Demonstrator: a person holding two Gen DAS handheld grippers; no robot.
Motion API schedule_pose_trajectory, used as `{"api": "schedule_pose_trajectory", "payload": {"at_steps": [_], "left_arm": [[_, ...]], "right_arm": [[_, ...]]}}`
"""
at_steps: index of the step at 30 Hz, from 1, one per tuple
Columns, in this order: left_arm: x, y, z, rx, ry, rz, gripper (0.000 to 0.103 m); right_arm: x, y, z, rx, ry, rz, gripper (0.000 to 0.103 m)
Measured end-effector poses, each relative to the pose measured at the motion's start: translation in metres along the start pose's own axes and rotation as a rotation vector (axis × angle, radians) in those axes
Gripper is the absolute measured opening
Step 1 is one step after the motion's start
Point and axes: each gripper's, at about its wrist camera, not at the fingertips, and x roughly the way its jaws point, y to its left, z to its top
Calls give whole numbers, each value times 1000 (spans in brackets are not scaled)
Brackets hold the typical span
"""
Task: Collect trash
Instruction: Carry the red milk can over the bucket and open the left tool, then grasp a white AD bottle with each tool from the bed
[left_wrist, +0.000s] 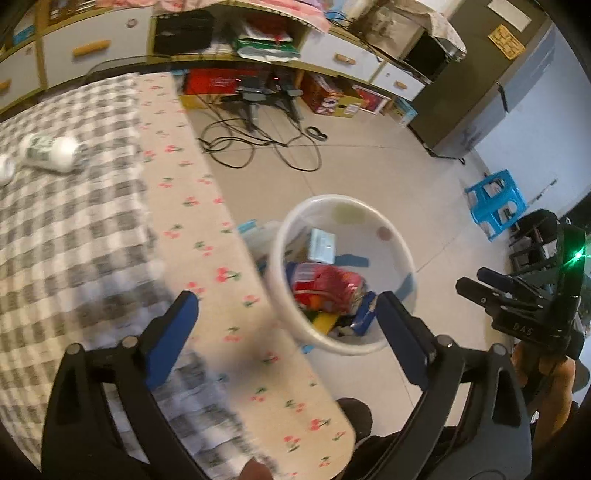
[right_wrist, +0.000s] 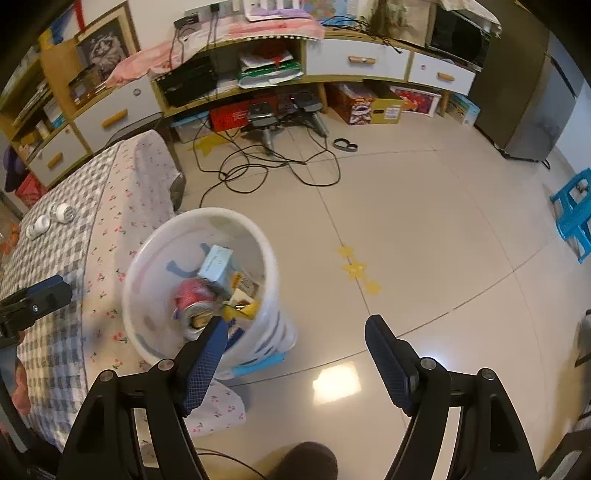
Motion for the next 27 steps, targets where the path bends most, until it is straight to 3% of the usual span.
{"api": "schedule_pose_trajectory", "payload": {"at_steps": [15, 27], "left_arm": [[-56, 88, -10, -100, -79, 180, 101], [-103, 163, -20, -203, -128, 281, 101]], "right_arm": [[5, 73, 22, -64, -17, 47, 79], [20, 167, 44, -116, -7, 142, 79]]}}
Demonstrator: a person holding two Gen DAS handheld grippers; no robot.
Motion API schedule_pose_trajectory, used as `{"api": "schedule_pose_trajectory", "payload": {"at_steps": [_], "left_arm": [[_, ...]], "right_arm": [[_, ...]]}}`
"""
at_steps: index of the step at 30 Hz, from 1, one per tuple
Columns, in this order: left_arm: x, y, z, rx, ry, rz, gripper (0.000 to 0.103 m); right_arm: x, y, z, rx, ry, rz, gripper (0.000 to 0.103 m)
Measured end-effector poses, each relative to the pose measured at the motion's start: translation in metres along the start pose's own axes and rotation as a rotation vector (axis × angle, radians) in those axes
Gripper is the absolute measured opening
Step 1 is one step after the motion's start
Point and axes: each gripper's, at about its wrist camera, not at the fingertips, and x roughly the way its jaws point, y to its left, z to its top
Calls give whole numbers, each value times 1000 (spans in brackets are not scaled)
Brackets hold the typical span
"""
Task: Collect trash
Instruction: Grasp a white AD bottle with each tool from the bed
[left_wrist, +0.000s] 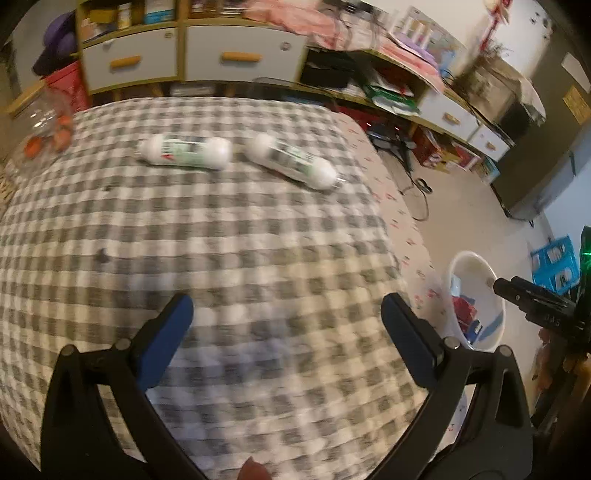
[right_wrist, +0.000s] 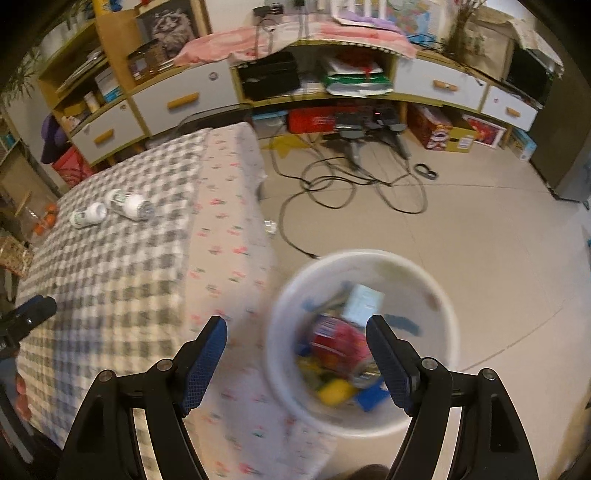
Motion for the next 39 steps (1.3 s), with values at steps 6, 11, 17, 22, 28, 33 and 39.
{"api": "schedule_pose_trajectory", "payload": {"at_steps": [6, 11, 17, 22, 28, 33, 39], "left_arm": [[-4, 40, 7, -37, -34, 73, 101], [3, 77, 15, -81, -35, 145, 101], [17, 120, 25, -236, -8, 167, 101], [33, 137, 37, -361, 31, 165, 101], [49, 134, 78, -430, 17, 125, 101], [75, 120, 106, -469, 28, 88, 77], [102, 105, 131, -482, 19, 84, 73]], "right_arm": [[20, 54, 20, -22, 1, 58, 79], [45, 98, 34, -66, 7, 84, 79], [79, 139, 49, -137, -4, 95, 79], [106, 164, 61, -174, -14, 108, 79], [124, 186, 86, -267, -63, 117, 79], [146, 190, 94, -313, -32, 137, 42], [147, 178, 91, -320, -10, 190, 5]]}}
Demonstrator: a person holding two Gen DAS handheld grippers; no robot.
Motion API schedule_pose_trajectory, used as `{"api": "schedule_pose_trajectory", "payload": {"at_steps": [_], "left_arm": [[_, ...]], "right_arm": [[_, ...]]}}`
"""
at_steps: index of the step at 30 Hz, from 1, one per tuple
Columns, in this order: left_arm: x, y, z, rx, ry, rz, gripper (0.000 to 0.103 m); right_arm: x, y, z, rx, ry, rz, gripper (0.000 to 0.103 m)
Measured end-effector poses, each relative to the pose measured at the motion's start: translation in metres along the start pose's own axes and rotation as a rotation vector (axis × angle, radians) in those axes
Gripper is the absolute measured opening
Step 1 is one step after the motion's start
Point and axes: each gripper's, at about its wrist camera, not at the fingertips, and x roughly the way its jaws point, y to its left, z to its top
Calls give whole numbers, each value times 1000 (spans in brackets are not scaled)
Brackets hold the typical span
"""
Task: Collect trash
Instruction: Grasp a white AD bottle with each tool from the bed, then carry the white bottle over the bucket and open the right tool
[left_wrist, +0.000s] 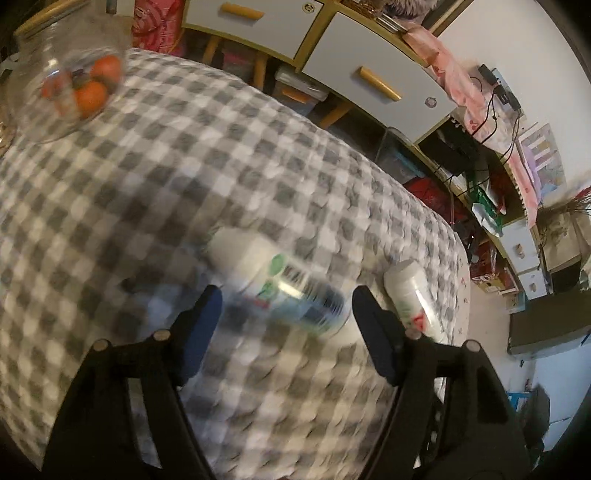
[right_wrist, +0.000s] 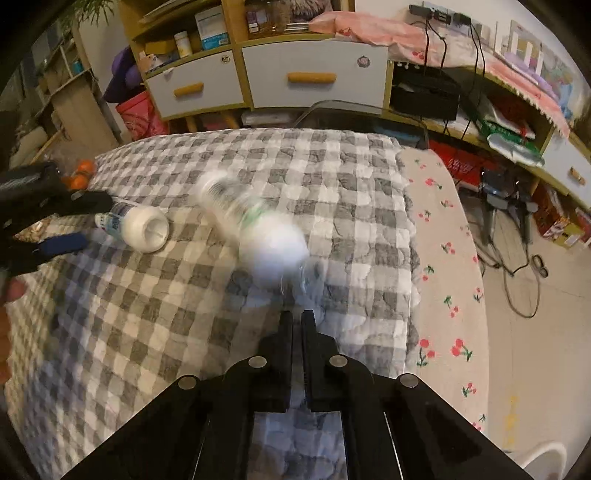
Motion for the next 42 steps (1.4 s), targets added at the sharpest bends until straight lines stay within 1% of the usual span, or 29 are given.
{"api": "schedule_pose_trajectory", "payload": {"at_steps": [2, 3, 5, 7, 8, 9, 10, 11, 12, 14, 15, 18, 20, 21, 22, 23, 24, 25, 26, 27, 33, 39, 42], "left_arm": [[5, -4, 4, 2, -7, 27, 73], [10, -5, 6, 3, -5, 52, 73], [17, -4, 9, -3, 4, 73, 72], [25, 0, 9, 2, 23, 84, 63], [24, 1, 8, 13, 17, 93, 60], [23, 0, 6, 45, 9, 104, 56], [22, 0, 4, 72, 10, 102, 50], [21, 1, 1, 105, 10, 101, 49], [19, 1, -2, 138, 9, 97, 47], [13, 6, -12, 200, 16, 62, 45], [11, 9, -16, 210, 17, 51, 45], [0, 27, -29, 224, 21, 8, 44], [-5, 33, -33, 220, 27, 6, 43], [-8, 36, -35, 220, 29, 13, 43], [-9, 37, -37, 221, 31, 20, 43], [-12, 37, -40, 224, 32, 27, 43], [-14, 38, -44, 229, 34, 32, 43], [-17, 38, -49, 232, 36, 34, 43], [-19, 39, -53, 236, 40, 35, 43], [-20, 37, -57, 240, 42, 34, 43], [-36, 28, -79, 270, 51, 12, 42], [-69, 24, -105, 296, 35, -27, 42], [-84, 24, -121, 307, 28, -49, 42]], "right_arm": [[-7, -5, -5, -22, 2, 9, 5], [-11, -8, -7, -27, 1, 14, 5], [-18, -16, -9, -11, 5, 51, 6], [-23, -25, -8, 17, 3, 58, 16], [-25, -28, -7, 27, -4, 51, 25], [-27, -30, -4, 29, -12, 44, 36], [-28, -30, -1, 25, -17, 41, 42], [-28, -30, 2, 21, -24, 37, 59], [-28, -30, 6, 18, -39, 40, 65], [-26, -25, 13, 5, -48, 49, 65], [-23, -19, 17, -9, -46, 44, 65], [-9, -4, 30, -55, -49, 31, 65], [3, 6, 37, -64, -33, 47, 65], [10, 9, 39, -66, -14, 58, 63], [18, 14, 40, -70, 11, 59, 58], [25, 21, 39, -87, 34, 43, 41], [25, 26, 38, -108, 25, 3, 38], [23, 30, 36, -119, 16, -12, 37], [22, 33, 35, -116, 21, 1, 33], [20, 35, 32, -107, 32, 17, 28], [-12, 48, 4, -123, 40, -28, 26], [-60, 47, -37, -137, 43, -50, 26], [-85, 47, -56, -168, 48, -83, 26]]}}
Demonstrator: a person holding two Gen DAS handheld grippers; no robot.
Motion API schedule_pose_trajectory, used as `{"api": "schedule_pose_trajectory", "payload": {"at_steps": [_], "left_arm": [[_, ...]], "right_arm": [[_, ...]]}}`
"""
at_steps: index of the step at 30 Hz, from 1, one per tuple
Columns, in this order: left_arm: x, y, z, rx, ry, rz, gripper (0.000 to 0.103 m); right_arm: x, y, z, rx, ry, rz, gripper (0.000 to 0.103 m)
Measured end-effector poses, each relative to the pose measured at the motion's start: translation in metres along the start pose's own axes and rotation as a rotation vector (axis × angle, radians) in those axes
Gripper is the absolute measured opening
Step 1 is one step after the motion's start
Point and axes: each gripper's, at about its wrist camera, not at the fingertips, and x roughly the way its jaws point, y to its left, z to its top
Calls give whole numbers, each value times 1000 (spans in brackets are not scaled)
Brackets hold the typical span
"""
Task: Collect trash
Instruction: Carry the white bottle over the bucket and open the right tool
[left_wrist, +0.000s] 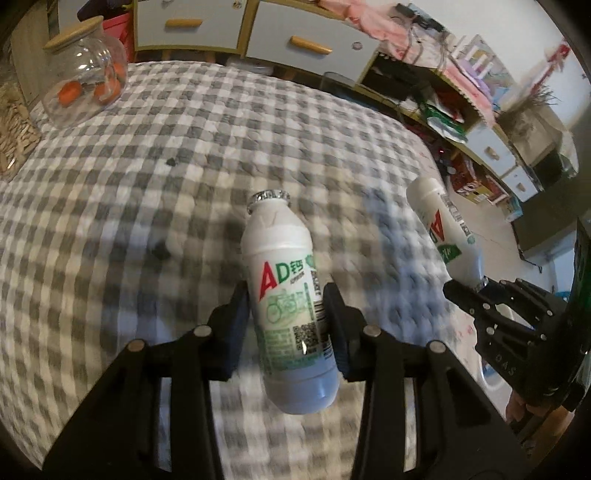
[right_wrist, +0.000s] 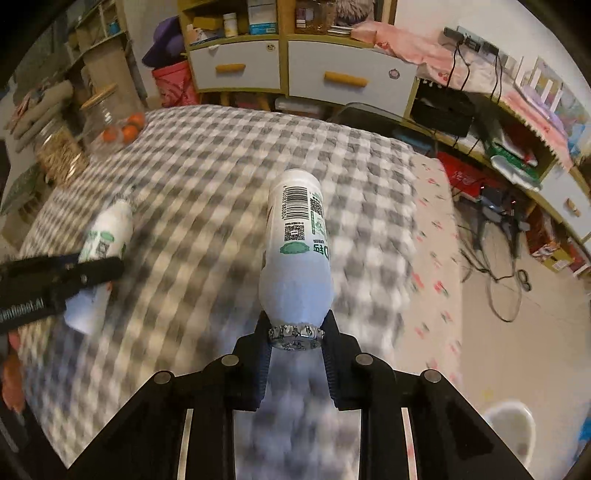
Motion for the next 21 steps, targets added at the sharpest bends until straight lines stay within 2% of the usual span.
{"api": "schedule_pose_trajectory", "payload": {"at_steps": [11, 16, 21], "left_arm": [[-33, -17, -46, 18, -22, -75, 42], [-34, -25, -59, 19, -19, -94, 42], [-28, -40, -65, -7, 3, -167, 42]], "right_arm": [[-69, -9, -59, 44, 12, -34, 26], [-83, -20, -83, 104, 17, -27, 26], [-86, -36, -113, 160, 27, -27, 26]]}}
